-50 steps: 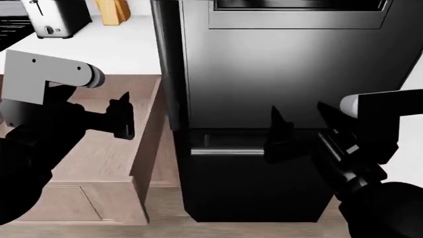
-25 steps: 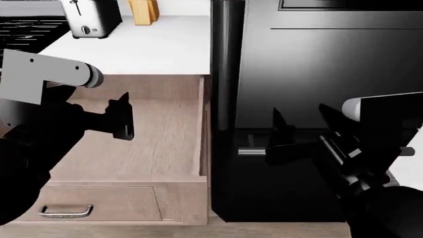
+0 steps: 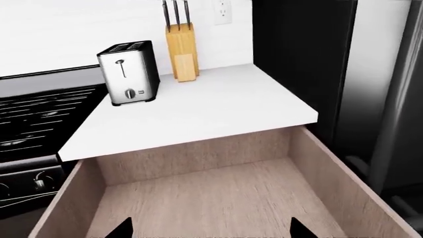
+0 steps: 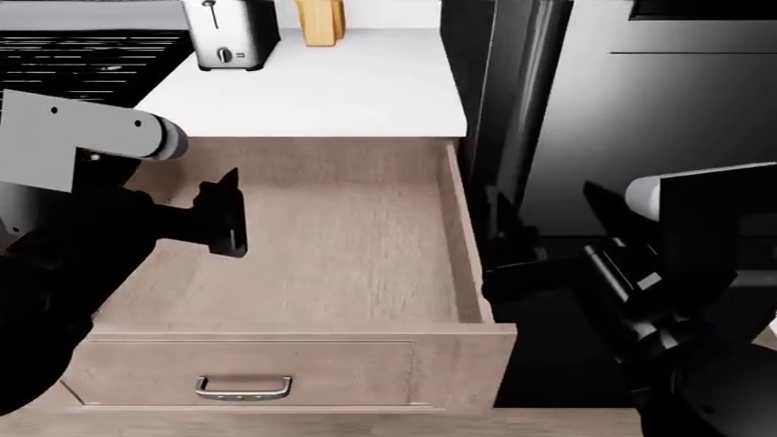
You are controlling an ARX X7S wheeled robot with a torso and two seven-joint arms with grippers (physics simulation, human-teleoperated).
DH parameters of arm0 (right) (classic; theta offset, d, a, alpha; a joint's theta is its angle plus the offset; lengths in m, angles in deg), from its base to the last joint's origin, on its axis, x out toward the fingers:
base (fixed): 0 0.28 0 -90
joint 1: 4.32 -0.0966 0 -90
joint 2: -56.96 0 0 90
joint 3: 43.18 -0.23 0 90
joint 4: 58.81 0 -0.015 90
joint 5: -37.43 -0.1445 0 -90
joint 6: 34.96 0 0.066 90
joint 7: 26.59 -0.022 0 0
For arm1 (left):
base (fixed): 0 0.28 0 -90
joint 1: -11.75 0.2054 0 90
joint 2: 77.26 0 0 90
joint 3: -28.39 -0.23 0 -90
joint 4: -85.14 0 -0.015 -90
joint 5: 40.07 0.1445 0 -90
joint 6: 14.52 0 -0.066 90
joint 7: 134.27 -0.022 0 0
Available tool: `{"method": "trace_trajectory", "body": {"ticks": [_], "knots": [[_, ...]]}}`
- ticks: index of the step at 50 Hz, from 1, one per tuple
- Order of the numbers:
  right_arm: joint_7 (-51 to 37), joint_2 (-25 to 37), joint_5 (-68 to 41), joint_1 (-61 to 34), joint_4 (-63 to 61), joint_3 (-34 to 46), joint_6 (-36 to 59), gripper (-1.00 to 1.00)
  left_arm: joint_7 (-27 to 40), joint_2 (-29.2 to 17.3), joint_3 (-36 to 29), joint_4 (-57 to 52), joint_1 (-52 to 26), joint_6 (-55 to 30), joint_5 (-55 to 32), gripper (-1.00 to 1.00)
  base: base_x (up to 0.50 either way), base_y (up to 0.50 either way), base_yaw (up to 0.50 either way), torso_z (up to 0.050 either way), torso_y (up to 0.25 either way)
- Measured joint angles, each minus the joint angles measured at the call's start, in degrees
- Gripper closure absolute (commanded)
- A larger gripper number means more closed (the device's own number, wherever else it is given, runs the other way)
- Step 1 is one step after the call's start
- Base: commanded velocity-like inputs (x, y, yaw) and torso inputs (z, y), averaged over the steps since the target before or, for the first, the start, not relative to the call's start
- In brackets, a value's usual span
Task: Pick and place the shaker into the drawer. Then close the cabinet.
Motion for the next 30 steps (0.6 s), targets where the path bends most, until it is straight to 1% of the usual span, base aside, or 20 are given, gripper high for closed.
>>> {"method": "trace_trajectory", "body": {"ticks": [30], "knots": [[0.72,1.62,1.61,1.16,-1.27,2.46,-2.49,-1.00,-0.58,-1.22,-0.90,-0.58,1.29,2.17,0.08,-1.00,0.00,0.50,0.00,0.000,0.000]]}}
